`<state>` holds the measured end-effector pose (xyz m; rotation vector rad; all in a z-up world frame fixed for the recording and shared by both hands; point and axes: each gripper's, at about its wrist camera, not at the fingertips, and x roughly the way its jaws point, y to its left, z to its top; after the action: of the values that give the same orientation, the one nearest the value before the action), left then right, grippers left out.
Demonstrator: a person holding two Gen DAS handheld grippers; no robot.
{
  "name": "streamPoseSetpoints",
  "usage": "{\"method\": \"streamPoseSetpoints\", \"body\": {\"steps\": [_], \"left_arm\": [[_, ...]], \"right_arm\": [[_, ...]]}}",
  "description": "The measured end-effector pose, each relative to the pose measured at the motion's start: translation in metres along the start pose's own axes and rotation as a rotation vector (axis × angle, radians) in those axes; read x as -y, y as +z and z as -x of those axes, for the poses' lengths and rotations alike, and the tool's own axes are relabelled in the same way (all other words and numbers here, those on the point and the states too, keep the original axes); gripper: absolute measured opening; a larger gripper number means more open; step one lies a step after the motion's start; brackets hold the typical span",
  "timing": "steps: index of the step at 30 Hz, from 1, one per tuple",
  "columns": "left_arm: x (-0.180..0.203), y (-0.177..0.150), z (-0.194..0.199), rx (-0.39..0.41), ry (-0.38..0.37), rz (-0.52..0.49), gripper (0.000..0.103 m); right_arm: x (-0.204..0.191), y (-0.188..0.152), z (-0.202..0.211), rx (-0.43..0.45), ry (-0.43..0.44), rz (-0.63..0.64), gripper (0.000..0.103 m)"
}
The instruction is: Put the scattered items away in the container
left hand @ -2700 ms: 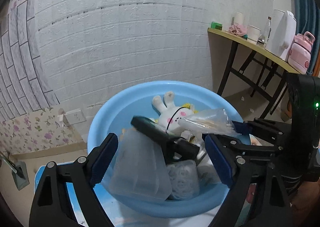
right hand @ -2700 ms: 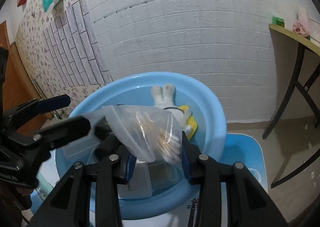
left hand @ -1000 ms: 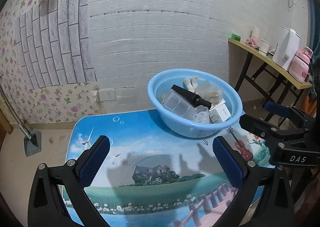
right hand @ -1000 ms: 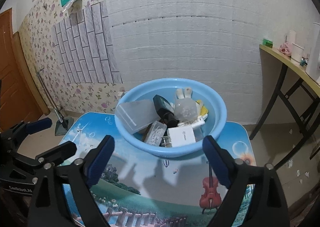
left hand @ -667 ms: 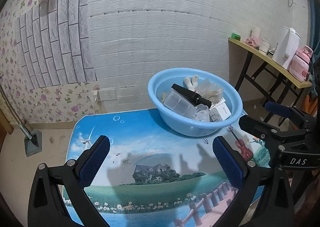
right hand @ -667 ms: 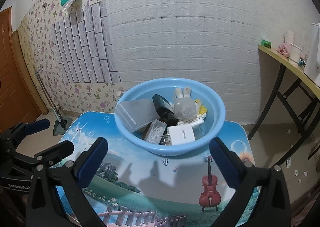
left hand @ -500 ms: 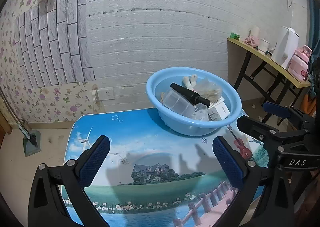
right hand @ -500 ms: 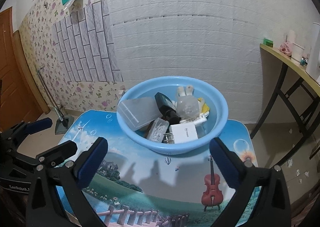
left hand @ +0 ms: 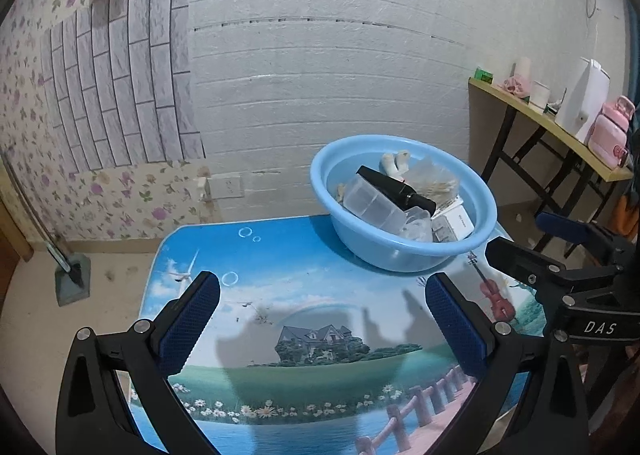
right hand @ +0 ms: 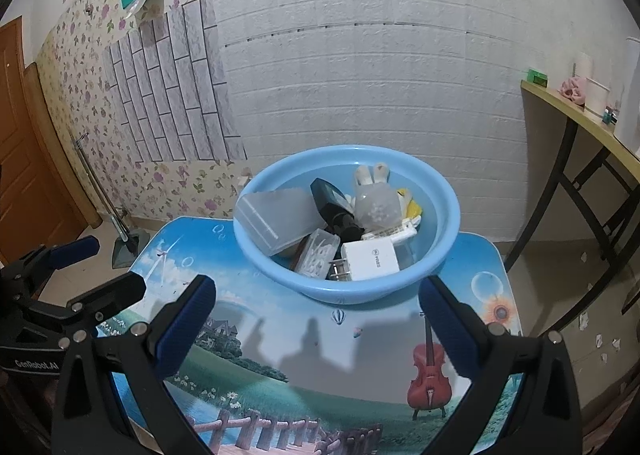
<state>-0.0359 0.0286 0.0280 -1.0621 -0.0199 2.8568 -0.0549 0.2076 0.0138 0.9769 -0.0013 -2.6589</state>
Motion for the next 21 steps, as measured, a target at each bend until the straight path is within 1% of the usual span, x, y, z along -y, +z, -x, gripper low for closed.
{"method": "streamPoseSetpoints", "body": {"steps": [4,8,14,21], "left_arm": [[0.004,0.001,0.003,0.010,0.018,-0.029,0.103],[0.009,0.001,0.006,0.016,0.012,-0.048,0.103],[0.010,0.000,0.013,0.032,0.008,-0.049,0.103],[0.004,0.000,0.010,0.014,0.033,-0.016,0.103]], "right_arm": [[-0.001,-0.001,0.000,-0.001,0.001,0.003,0.103],[-0.001,-0.001,0.001,0.001,0.001,0.004,0.103],[-0.003,-0.001,0.002,0.005,0.003,0.006,0.103],[-0.005,-0.002,0.005,0.004,0.005,0.011,0.103]]}}
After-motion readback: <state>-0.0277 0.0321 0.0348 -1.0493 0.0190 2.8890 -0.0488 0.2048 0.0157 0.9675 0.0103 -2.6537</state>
